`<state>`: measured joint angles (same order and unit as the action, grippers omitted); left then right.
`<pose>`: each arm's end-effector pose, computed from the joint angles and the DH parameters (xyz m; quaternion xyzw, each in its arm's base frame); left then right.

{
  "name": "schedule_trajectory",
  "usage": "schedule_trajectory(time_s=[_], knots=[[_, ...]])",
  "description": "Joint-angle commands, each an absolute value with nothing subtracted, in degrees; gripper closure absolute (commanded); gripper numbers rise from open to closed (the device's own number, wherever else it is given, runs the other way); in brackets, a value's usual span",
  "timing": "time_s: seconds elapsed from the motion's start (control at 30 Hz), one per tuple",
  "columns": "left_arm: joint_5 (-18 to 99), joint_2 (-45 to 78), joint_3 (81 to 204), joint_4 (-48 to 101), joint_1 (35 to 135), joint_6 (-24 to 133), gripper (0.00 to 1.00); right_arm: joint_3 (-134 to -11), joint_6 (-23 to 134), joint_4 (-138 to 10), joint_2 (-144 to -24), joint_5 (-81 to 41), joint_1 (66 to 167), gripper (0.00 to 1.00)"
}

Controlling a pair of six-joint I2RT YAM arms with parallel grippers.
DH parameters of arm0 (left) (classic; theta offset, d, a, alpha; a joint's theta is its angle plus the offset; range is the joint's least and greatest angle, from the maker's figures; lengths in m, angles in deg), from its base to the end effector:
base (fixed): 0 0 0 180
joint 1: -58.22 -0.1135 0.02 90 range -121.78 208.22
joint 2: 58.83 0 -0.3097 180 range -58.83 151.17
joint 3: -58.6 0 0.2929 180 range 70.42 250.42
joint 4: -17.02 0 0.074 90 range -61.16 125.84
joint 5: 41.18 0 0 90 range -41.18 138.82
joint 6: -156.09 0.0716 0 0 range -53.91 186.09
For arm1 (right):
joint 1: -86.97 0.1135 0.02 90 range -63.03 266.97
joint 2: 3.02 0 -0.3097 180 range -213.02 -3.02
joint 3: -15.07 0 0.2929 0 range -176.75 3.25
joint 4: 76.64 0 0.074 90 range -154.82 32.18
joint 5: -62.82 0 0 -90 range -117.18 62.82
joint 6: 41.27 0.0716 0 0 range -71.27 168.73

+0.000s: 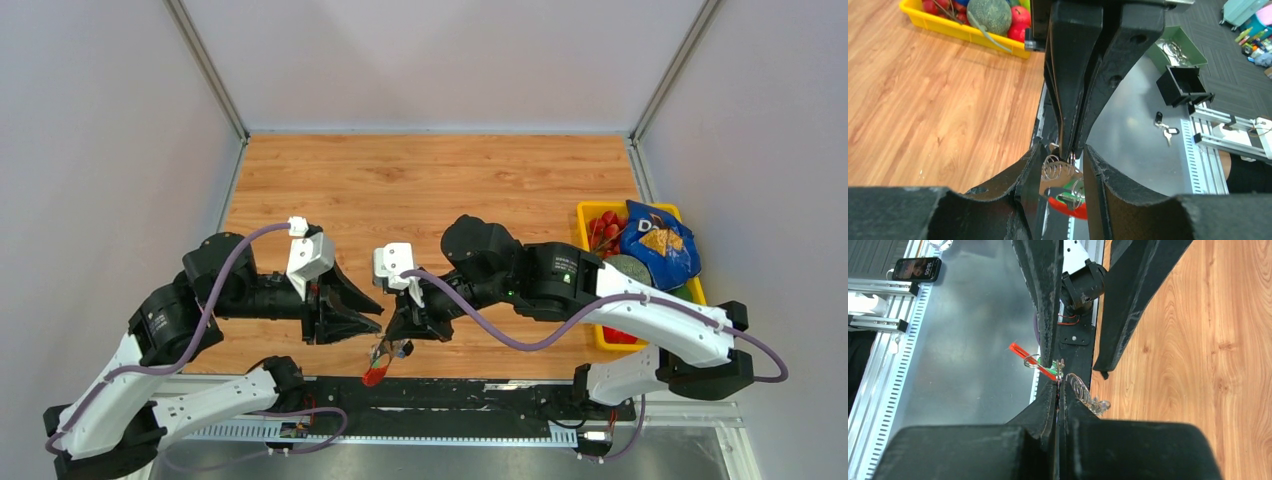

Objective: Put the keys on the keyring

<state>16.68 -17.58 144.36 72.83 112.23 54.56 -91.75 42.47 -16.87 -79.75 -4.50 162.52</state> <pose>0.0444 -0.1260 0.4967 0.4328 0.6290 -0.5098 0.3965 0.0541 0.3207 0.4924 -0.6298 0.5760 0.4199 0.3086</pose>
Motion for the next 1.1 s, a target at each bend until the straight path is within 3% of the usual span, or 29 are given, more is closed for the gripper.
schedule_trajectory(time_s=[0.0, 0.53, 0.77, 0.93, 1.07], knots=[[15.6, -16.5, 146.1, 77.4, 112.3, 56.3, 0.57, -95.8, 44.7, -17.4, -80.2, -3.0, 161.7, 1.0], [15.4, -15.1, 144.9, 79.3, 112.3, 57.9, 0.59, -97.4, 45.0, -17.4, -82.1, -2.1, 160.2, 1.0], [15.6, -14.4, 145.5, 80.4, 112.3, 59.0, 0.66, -97.7, 44.9, -17.3, -82.3, -2.2, 160.1, 1.0], [15.8, -14.2, 145.7, 80.7, 112.3, 59.5, 0.82, -97.8, 44.9, -17.3, -82.7, -1.7, 160.0, 1.0], [16.5, -14.0, 146.5, 81.7, 112.3, 60.0, 0.86, -97.8, 44.5, -16.8, -83.3, -1.4, 160.0, 1.0]])
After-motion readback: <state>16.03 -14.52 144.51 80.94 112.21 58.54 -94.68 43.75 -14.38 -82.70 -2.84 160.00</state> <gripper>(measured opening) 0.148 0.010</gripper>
